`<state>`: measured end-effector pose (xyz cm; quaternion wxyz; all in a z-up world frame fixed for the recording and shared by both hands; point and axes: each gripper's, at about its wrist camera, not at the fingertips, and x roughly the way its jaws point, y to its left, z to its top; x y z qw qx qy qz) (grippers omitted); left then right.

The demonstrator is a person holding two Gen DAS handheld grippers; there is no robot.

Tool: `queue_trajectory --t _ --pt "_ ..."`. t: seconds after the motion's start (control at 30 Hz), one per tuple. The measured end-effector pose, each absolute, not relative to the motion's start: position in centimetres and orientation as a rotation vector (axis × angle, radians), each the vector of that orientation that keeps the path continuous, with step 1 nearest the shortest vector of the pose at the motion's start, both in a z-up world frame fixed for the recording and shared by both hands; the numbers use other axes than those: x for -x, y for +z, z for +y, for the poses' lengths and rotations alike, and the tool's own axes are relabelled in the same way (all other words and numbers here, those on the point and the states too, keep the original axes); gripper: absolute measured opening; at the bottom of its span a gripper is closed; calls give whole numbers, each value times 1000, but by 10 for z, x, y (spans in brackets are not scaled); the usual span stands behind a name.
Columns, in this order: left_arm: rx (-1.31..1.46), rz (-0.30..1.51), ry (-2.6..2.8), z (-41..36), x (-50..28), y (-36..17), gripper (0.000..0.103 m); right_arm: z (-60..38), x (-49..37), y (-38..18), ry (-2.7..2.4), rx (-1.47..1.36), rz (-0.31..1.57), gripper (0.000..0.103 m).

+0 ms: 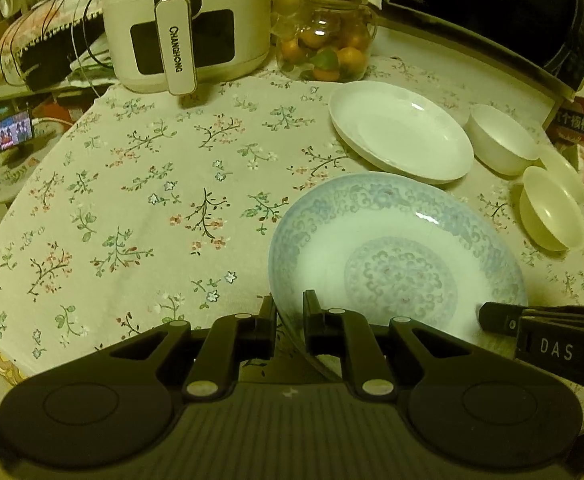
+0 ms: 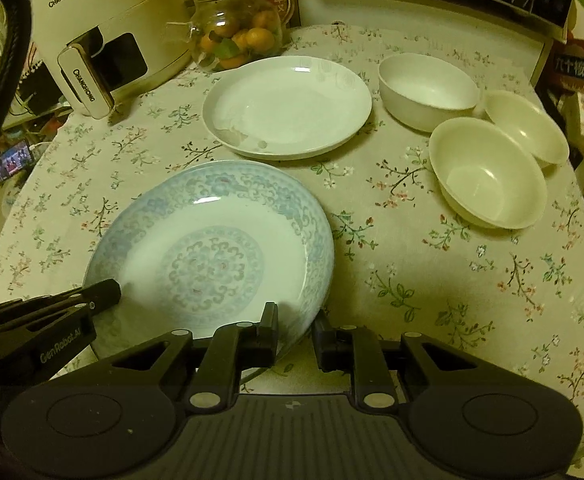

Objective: Organize plates and bowls
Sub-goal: 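Lower the held plate onto the first blue plate with both grippers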

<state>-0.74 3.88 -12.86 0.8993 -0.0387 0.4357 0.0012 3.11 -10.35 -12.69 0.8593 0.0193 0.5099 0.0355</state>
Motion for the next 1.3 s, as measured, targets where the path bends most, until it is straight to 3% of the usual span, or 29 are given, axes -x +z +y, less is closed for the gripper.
queue_trajectory --t 0.93,1.3 --pt "-10 839 37 28 11 -135 12 -81 -23 -139 -5 103 987 20" --pt "22 853 20 34 7 -134 13 -77 -20 -142 1 141 958 27"
